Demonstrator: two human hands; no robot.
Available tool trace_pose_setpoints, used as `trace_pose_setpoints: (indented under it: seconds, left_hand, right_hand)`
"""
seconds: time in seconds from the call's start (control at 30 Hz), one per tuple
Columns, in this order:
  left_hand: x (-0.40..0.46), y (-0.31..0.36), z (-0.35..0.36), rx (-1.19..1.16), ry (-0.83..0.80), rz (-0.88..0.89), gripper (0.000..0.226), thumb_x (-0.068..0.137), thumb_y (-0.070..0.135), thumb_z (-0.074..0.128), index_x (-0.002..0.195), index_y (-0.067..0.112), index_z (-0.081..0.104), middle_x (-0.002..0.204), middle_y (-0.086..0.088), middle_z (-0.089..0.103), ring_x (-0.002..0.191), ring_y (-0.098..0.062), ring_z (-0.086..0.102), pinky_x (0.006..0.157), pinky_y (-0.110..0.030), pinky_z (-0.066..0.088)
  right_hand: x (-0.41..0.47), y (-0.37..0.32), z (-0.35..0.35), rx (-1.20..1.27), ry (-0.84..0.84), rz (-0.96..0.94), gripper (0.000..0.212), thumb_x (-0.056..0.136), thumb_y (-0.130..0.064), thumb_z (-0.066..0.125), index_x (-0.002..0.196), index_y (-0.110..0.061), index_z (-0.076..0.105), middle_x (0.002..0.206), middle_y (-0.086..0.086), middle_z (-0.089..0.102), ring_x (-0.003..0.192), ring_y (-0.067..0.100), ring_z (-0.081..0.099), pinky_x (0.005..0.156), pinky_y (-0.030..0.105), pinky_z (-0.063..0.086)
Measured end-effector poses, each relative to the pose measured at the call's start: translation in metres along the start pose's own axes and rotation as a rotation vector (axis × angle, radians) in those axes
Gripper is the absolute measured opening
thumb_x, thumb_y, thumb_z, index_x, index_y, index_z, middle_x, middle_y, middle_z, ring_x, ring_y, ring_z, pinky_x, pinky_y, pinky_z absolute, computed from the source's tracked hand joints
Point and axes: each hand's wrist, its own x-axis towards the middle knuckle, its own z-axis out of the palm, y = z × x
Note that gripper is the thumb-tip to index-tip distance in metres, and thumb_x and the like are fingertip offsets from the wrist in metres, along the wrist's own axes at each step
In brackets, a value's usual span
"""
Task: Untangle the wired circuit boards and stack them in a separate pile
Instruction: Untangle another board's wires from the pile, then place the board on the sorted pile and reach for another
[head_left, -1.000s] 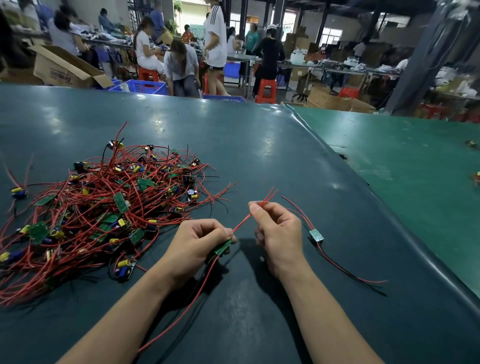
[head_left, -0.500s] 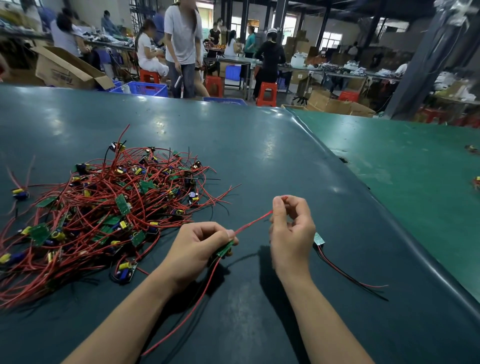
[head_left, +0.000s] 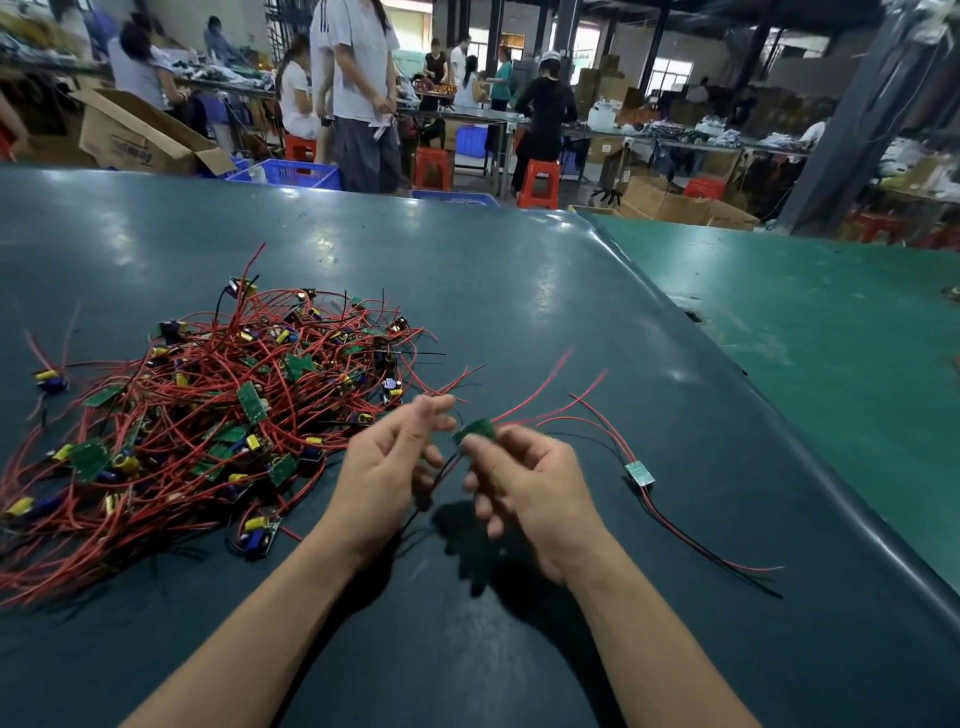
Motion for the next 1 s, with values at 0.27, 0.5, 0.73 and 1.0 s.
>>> trace_pose_setpoints:
  seconds: [0.27, 0.5, 0.73, 1.0]
  left_hand:
    - [0.009, -0.004, -0.028, 0.724, 0.377, 0.619, 0.017, 0.092, 0.017, 0.057, 0.090, 0.005, 0.069, 0.086, -0.002, 0.060, 0.076, -0.020, 0.054, 0.068, -0.030, 0.045]
    - [0.010, -0.007, -0.035, 1.070, 0.559, 0.509, 0.019, 0.087, 0.023, 0.060, 0.100, 0.012, 0.070, 0.097, -0.008, 0.063, 0.093, -0.032, 0.052, 0.082, -0.041, 0.039]
    - [0.011, -0.005, -0.050, 1.330, 0.668, 0.330, 0.033, 0.085, 0.022, 0.068, 0.116, 0.012, 0.066, 0.115, -0.015, 0.055, 0.109, -0.039, 0.045, 0.089, -0.050, 0.038]
    - [0.010, 0.000, -0.070, 1.178, 0.750, 0.221, 0.038, 0.088, 0.015, 0.066, 0.123, 0.004, 0.061, 0.118, -0.021, 0.054, 0.106, -0.040, 0.054, 0.091, -0.051, 0.043]
  right_hand:
    - [0.007, -0.012, -0.016, 0.501, 0.774, -0.151, 0.004, 0.094, -0.007, 0.063, 0.090, -0.008, 0.063, 0.090, 0.004, 0.075, 0.053, 0.017, 0.070, 0.040, 0.019, 0.047]
    - [0.001, -0.012, -0.028, 0.819, 0.738, 0.001, 0.010, 0.098, -0.010, 0.057, 0.103, -0.002, 0.059, 0.108, 0.007, 0.068, 0.064, 0.015, 0.073, 0.047, 0.013, 0.050]
    - [0.001, -0.011, -0.015, 0.423, 0.523, 0.058, 0.017, 0.097, -0.022, 0.059, 0.088, -0.010, 0.066, 0.062, 0.001, 0.069, 0.041, 0.008, 0.052, 0.036, 0.016, 0.035]
    - [0.009, -0.005, -0.003, 0.172, 0.429, 0.020, 0.006, 0.095, -0.016, 0.061, 0.090, -0.012, 0.059, 0.059, 0.005, 0.064, 0.039, 0.013, 0.045, 0.038, 0.017, 0.032]
